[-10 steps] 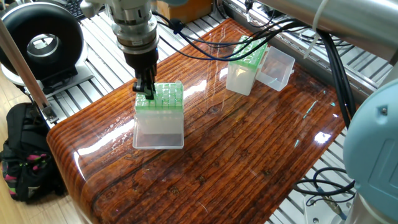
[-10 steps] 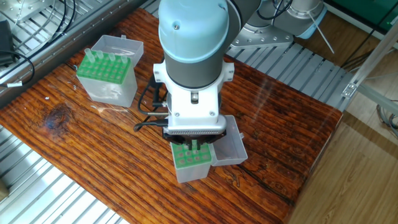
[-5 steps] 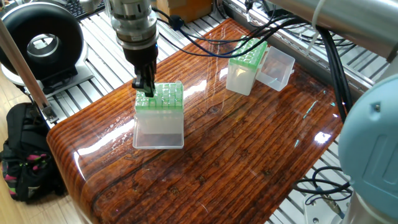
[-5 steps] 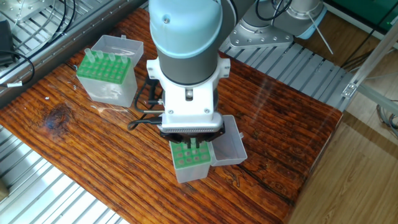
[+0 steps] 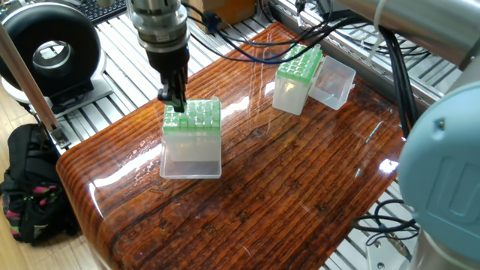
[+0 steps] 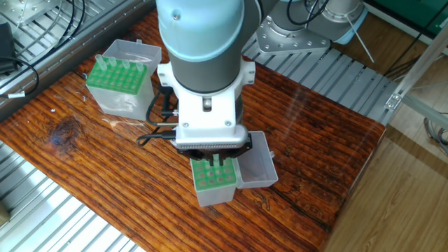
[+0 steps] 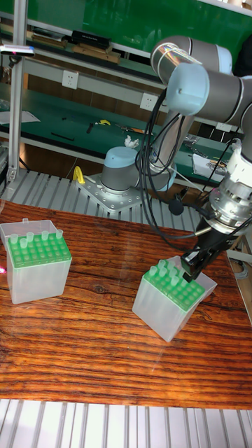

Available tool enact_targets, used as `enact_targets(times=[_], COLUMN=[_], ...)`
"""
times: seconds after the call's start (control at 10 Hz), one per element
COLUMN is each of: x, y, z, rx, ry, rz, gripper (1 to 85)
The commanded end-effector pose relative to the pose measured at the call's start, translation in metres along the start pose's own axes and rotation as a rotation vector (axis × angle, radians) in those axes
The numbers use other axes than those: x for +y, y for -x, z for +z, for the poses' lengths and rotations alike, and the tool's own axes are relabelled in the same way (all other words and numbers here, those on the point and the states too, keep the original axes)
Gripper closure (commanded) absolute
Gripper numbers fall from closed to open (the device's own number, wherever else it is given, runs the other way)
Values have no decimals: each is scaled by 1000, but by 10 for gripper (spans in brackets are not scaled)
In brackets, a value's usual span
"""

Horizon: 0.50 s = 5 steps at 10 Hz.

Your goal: Transfer all large pipette tips from one holder to another

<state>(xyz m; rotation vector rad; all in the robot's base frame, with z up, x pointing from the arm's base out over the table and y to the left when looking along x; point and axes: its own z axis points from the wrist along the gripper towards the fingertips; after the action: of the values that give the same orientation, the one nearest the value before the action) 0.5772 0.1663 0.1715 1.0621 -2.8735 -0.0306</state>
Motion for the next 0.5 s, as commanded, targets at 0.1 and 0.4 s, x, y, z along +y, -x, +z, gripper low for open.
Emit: enact_targets(times=[0.1,0.4], x=[3,9], y=[1,-1], z=[-25,-43], rx=[9,12], ry=[21,39], rz=[2,8], gripper=[717,717])
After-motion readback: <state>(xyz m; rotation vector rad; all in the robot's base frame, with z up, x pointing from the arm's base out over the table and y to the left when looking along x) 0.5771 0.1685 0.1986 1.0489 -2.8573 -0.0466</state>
